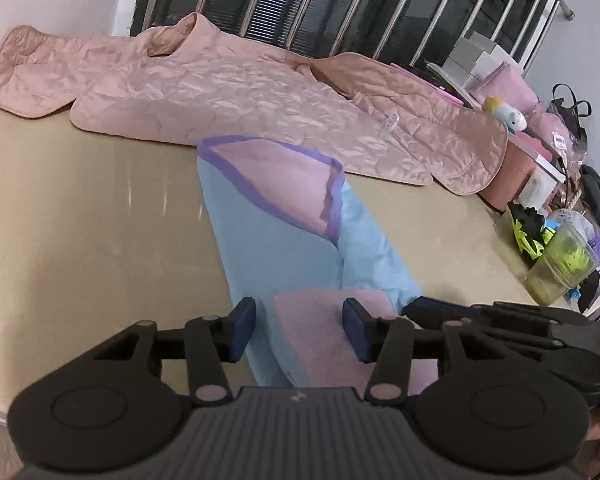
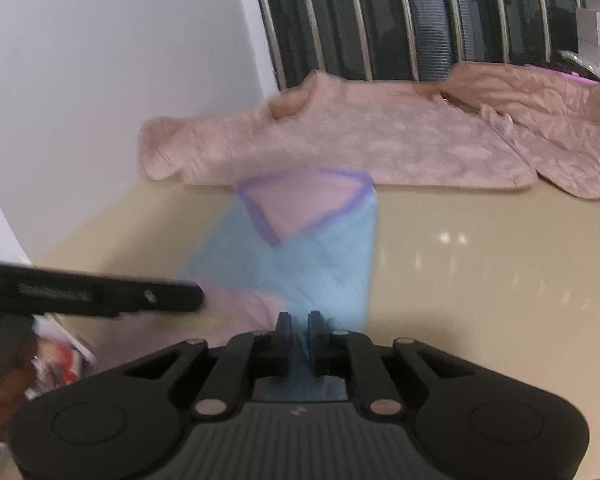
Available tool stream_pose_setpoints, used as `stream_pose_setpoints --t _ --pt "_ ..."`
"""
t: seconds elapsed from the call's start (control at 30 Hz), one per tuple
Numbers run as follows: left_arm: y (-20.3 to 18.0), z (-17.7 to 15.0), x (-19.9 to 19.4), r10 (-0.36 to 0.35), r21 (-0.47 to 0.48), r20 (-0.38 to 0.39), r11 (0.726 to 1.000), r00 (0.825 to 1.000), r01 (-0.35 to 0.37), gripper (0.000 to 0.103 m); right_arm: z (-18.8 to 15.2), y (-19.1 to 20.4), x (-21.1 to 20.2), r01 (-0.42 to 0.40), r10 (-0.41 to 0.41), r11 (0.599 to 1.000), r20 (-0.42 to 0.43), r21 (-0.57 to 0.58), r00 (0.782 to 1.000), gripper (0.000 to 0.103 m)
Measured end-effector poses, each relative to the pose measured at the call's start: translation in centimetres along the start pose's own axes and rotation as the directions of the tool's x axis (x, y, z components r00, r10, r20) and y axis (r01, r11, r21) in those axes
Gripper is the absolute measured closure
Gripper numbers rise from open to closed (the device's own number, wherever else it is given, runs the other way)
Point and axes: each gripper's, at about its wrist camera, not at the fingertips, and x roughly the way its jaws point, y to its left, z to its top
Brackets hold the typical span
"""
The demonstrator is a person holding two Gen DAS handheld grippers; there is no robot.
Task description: Fold clothes
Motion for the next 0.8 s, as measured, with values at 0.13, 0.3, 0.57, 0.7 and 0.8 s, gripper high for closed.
stream_pose_setpoints --t 0.13,0.3,0.57,0.7,0.8 --pt "1.2 0.5 -2.3 -0.045 -0.011 0.044 0.999 0.998 0.045 0.053 -0.1 0.2 -2.4 -0.019 0.025 0.988 0.033 -0.155 0.999 0.072" --pt "1.8 0.5 -5.5 -0.172 0.091 0.057 0.982 0.983 0.167 0.033 -1.1 1.3 -6.6 -0.13 0.177 0.843 0.04 -0.522 0.983 0.024" --pt "-3.8 -4.8 -6.5 -0.212 0.535 0.125 0.837 0.969 0.114 0.007 -5.2 4.5 -5.4 -0.089 0.13 0.437 -0.035 -0.895 0.991 0.035" --pt "-6.5 -7.7 -4.8 -0.169 0.766 0.085 0.641 0.982 0.043 0.007 -5.0 4.8 -3.9 -0.129 0.134 0.412 -0.08 -0.902 0.988 0.05" --pt "-7.6 -9.6 -3.2 -0.081 0.862 0.073 0.506 0.994 -0.022 0.008 -4.9 4.7 -3.4 -0.149 0.132 0.406 -0.104 -0.902 0.986 0.055"
